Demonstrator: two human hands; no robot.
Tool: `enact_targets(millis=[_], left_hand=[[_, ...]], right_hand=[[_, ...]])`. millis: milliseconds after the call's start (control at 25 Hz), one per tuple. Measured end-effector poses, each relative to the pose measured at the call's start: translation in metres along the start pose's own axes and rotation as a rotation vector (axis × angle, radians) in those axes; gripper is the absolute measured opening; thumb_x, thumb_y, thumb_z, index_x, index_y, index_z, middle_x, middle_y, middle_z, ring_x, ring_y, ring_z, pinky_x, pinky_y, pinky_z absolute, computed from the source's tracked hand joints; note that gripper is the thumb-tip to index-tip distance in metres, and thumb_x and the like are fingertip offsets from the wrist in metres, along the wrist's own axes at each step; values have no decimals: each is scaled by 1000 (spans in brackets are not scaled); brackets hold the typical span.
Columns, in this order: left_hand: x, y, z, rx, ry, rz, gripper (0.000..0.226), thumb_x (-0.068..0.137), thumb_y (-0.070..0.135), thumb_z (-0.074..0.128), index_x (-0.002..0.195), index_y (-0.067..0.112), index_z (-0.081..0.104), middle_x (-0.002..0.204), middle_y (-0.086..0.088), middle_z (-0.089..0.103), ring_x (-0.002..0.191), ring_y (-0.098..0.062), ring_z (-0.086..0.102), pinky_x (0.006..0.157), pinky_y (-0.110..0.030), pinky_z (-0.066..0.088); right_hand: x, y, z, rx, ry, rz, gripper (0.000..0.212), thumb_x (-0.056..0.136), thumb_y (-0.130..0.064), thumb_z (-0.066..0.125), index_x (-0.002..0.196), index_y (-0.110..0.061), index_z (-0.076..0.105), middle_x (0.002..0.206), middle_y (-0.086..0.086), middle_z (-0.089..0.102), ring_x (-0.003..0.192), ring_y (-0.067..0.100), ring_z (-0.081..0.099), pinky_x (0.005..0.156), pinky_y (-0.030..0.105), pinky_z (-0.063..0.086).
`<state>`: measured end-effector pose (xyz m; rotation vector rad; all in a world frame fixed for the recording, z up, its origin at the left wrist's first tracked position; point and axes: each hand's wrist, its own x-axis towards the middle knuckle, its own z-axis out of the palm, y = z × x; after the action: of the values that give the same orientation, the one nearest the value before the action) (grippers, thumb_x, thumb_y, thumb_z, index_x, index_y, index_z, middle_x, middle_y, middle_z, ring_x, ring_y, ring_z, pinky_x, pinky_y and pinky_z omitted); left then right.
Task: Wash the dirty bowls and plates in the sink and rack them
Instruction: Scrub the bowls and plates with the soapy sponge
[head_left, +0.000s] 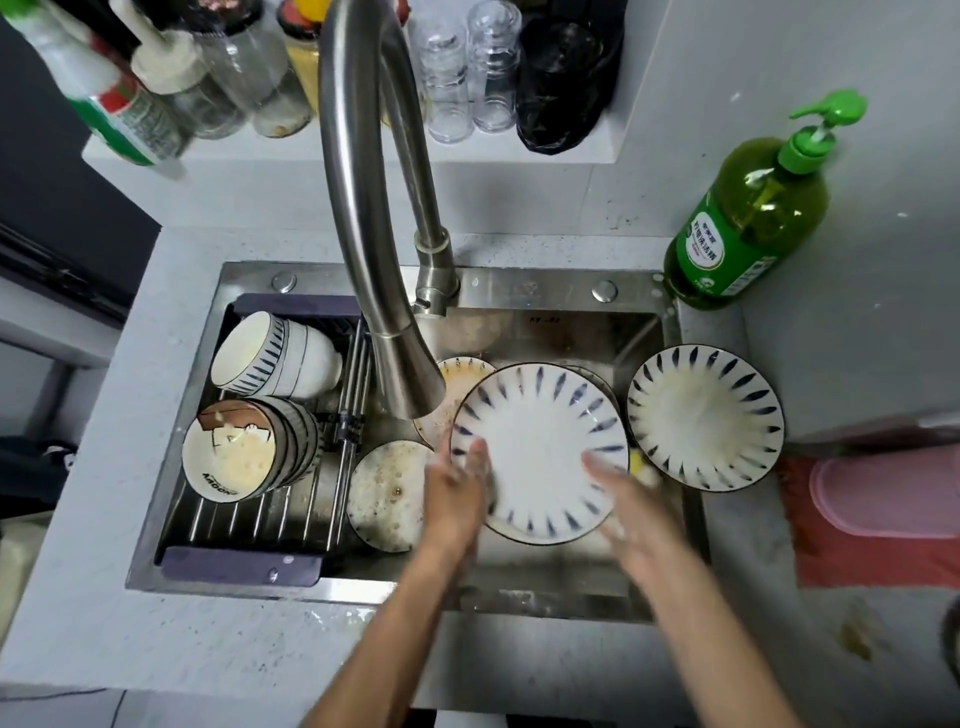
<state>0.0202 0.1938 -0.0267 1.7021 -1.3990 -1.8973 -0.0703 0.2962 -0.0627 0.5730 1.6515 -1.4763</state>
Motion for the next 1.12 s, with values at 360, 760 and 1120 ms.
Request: enact_targets(millis=[360, 760, 1120], left_hand=[[26, -41, -43, 1125, -585, 1013, 70, 94, 62, 45, 153, 28, 29, 166, 5, 7, 153, -13, -2, 125, -43, -3], [-17, -12, -7, 108, -187, 234, 14, 61, -1, 80, 71, 6, 72, 60, 3, 67, 56, -13, 60, 48, -28, 49], [-18, 2, -8, -296, -146, -183, 42, 54, -9, 67, 95, -13, 69, 82, -17, 75, 73, -28, 72, 54, -30, 55]], right_hand=[[6, -30, -15, -68, 153, 36, 17, 79, -11, 69, 96, -11, 67, 95, 6, 73, 83, 22, 69, 66, 30, 50], [-26, -28, 45, -235, 194, -562, 23, 98, -35, 49, 113, -26, 63, 121, -2, 63, 120, 21, 58, 96, 29, 49], [-2, -21, 40, -926, 6, -1059, 43, 90, -28, 46, 122, -4, 63, 131, 13, 60, 127, 32, 51, 111, 35, 35]])
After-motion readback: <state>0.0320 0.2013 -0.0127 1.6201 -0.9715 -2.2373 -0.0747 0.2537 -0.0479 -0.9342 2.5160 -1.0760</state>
